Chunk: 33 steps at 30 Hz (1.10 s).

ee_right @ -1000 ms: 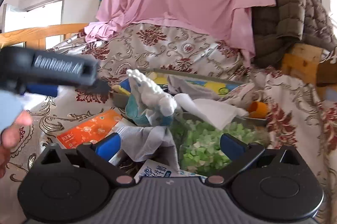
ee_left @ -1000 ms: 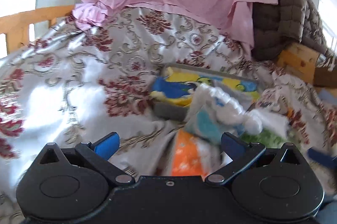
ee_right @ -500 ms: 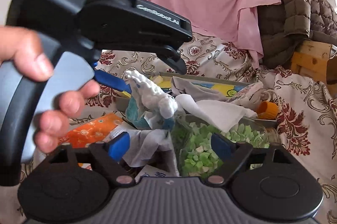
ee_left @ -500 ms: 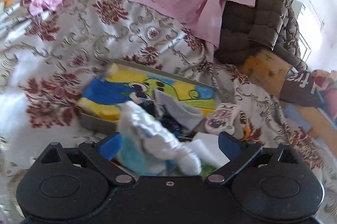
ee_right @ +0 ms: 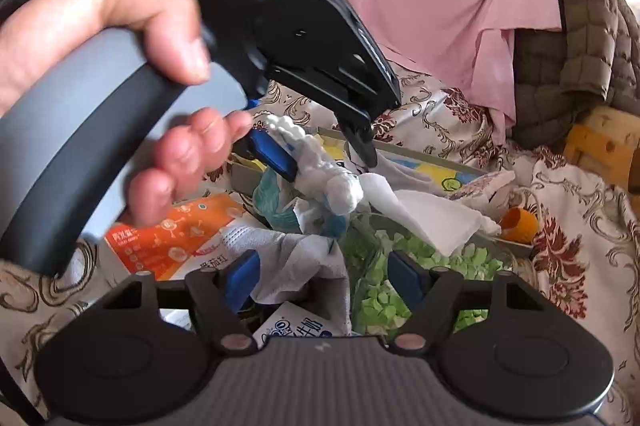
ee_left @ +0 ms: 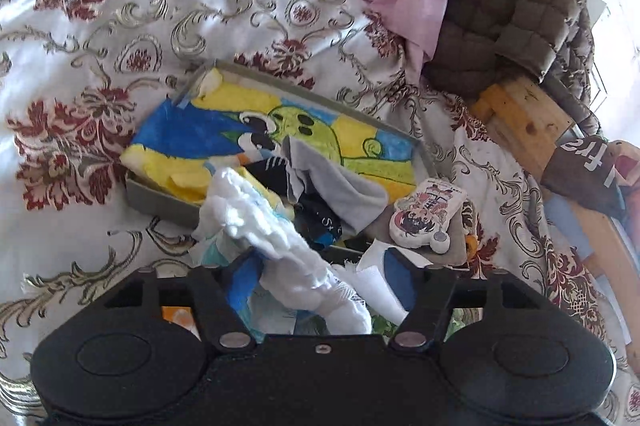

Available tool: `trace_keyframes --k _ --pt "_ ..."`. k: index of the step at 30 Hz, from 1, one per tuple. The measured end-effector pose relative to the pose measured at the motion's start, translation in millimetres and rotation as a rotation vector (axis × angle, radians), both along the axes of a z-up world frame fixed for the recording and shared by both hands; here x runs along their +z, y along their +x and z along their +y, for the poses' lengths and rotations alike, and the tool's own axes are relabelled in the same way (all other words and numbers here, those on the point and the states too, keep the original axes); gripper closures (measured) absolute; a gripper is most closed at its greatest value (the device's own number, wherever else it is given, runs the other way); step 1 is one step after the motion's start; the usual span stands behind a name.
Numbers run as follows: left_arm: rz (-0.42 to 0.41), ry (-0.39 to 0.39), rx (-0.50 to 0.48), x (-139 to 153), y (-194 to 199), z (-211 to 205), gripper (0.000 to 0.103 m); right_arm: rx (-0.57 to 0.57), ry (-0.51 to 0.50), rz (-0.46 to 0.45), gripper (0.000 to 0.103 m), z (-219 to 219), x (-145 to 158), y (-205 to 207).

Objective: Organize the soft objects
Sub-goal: 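Grasp the white plush cloth with the left tool while the right tool grasps the grey cloth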

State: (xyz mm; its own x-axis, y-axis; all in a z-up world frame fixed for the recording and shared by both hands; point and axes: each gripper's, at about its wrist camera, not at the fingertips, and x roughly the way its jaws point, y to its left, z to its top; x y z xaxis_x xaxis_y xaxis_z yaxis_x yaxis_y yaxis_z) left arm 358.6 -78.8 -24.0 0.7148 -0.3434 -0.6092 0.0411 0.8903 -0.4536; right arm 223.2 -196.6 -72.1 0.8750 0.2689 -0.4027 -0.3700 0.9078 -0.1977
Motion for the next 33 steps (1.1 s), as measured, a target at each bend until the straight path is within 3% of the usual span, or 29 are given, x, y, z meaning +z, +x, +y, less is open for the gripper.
trace_keyframes --k 3,13,16,24,29,33 --pt "0.037 -0.015 0.013 -3 5 1 0.047 0.017 -0.042 -0.014 0.033 6 -3 -3" --pt "0.118 -0.062 0.076 -13 18 7 0.048 0.049 -0.071 -0.022 0.039 12 -7 -5" --pt "0.138 -0.083 0.094 -17 20 11 0.058 0.064 -0.074 -0.007 0.047 12 -8 -1" --pt "0.129 -0.067 0.08 -18 15 14 0.079 0.055 -0.078 0.027 0.051 11 -13 4" --pt "0.109 -0.059 0.061 -14 9 18 0.087 0.044 -0.064 0.043 0.073 9 -12 8" --pt "0.096 -0.06 0.045 -9 0 25 0.088 0.045 -0.031 0.047 0.084 6 -7 9"
